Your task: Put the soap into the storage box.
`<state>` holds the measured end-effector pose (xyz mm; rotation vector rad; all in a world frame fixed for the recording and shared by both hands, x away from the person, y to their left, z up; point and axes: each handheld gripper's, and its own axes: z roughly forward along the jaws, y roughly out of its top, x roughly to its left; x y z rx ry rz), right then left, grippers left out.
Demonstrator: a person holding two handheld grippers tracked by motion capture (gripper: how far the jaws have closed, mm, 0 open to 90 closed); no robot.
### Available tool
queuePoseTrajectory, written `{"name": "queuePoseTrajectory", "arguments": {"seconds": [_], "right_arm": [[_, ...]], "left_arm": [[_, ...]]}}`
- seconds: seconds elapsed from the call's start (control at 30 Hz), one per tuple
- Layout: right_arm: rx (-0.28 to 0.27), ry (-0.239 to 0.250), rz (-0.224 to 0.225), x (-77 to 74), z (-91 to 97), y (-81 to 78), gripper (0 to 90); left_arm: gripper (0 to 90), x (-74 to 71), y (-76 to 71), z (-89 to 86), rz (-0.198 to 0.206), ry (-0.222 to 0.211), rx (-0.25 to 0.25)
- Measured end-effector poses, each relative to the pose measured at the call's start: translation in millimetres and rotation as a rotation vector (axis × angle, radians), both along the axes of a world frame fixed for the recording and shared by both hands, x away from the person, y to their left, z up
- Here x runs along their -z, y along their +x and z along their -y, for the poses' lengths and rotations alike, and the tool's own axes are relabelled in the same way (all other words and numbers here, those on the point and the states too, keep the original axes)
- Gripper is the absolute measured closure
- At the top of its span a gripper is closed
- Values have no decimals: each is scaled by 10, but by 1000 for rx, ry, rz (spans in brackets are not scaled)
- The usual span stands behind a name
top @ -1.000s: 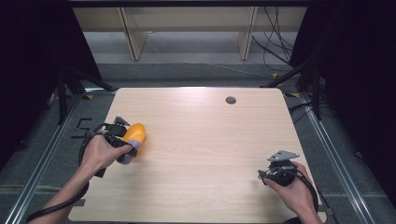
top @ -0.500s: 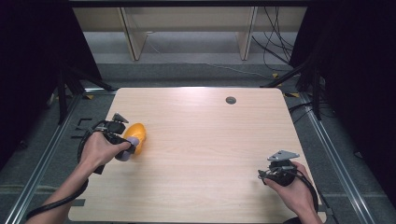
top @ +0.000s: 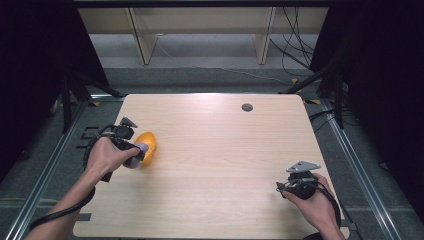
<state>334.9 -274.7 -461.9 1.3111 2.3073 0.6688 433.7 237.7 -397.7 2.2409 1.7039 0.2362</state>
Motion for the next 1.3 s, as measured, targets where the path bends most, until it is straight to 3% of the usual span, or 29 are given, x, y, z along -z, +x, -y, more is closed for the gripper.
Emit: {"name": "queuePoseTrajectory", "arguments": {"seconds": [0.4,0.53,0.67,1.03,1.3], "right_arm": [[0,0,2,-1,1,0,414],[0,-1,3,-1,2,0,414],[2,2,2,-2,1,-1,414],[3,2,1,-1,2,-1,414],[2,2,2,0,1,1,414]], "left_arm": [[486,-52,90,9,2,7,4],[486,-51,120,11,23,9,2],[486,-69,150,20,6,13,3],[486,-57,211,28,26,16,-11],[486,-75,255,12,13,22,-13]]}}
